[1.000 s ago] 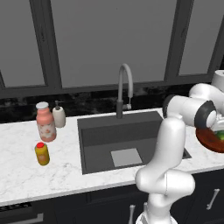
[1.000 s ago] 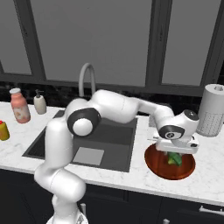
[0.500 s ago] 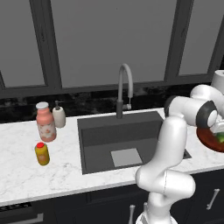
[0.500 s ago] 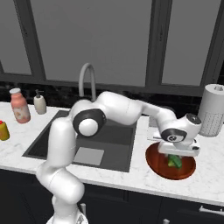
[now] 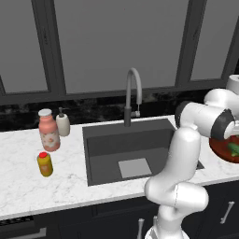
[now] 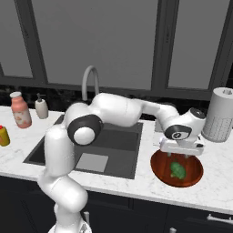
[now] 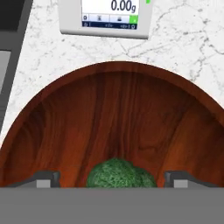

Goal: Pick the broccoli from the sink and place it in the bowl. Then pick the bowl and place it in the microwave. Then close the microwave door and press the start button.

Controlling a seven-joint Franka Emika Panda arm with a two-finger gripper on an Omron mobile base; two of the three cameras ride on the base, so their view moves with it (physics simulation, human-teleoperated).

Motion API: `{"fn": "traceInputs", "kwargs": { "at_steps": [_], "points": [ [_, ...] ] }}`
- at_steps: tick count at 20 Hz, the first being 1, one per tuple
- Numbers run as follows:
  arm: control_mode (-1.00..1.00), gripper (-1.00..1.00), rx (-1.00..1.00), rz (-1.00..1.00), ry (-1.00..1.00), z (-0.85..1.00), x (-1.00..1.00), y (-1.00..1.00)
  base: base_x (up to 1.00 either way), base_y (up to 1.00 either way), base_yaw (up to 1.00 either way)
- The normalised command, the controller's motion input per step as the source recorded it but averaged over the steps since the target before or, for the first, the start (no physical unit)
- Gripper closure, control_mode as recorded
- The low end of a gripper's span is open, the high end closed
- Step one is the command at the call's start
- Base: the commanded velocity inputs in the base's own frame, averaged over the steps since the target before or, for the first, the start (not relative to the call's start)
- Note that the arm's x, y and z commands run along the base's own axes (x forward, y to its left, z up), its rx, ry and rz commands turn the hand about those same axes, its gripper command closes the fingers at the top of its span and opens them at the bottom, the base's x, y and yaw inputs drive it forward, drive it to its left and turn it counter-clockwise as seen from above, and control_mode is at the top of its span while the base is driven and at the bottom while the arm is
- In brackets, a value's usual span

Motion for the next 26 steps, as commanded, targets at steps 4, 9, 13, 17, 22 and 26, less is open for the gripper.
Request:
{"fn": "traceInputs", "kwargs": {
  "at_steps": [4,9,13,17,22,26],
  "points": [
    [-1.0,-1.0,-0.18,0.0,0.0,0.34,-0.18,0.56,0.0,0.0,0.0],
    [-1.0,-1.0,-0.21,0.0,0.1,0.23,-0.23,0.64,0.0,0.0,0.0],
    [-1.0,-1.0,-0.19,-0.05,0.21,0.01,0.01,0.6,0.0,0.0,0.0],
    [-1.0,-1.0,-0.18,-0.03,0.21,-0.03,0.04,0.49,0.0,0.0,0.0],
    [-1.0,-1.0,-0.03,0.0,0.03,-0.19,0.13,0.05,0.0,0.0,0.0],
    [-1.0,-1.0,0.0,0.0,0.03,-0.32,0.11,0.0,0.0,0.0,0.0]
  ]
}}
